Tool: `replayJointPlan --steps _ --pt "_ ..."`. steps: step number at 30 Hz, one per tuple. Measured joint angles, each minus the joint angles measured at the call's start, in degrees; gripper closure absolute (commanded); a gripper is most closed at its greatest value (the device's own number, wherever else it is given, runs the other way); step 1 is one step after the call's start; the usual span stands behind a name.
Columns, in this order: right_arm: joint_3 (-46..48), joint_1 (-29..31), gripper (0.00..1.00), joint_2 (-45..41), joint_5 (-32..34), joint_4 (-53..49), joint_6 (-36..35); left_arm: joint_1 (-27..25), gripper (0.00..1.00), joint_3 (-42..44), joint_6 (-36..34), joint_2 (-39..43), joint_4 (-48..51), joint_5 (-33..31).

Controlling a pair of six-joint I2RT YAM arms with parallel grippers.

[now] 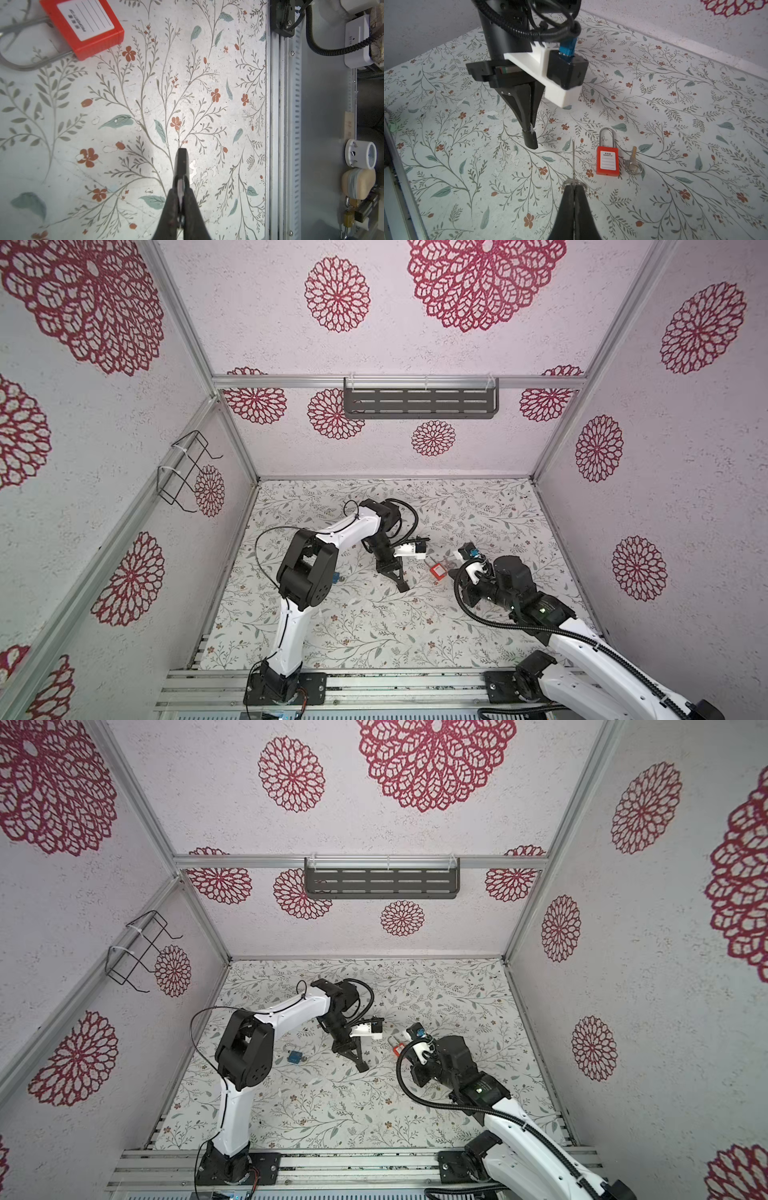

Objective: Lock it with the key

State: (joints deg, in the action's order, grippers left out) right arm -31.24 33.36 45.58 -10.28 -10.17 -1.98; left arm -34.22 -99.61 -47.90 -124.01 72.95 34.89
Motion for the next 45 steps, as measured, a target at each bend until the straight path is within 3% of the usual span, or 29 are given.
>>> replayJointPlan --steps 30,45 --pt "0.0 0.8 1.0 3.9 -1.7 -1.0 4.8 -2.2 1.0 -13.0 7.7 -10.3 3.0 -9.5" --pt "1.6 0.9 1.0 6.8 -2.5 1.9 5.7 -2.7 0.91 -16.6 8.5 -11.9 4.0 -11.9"
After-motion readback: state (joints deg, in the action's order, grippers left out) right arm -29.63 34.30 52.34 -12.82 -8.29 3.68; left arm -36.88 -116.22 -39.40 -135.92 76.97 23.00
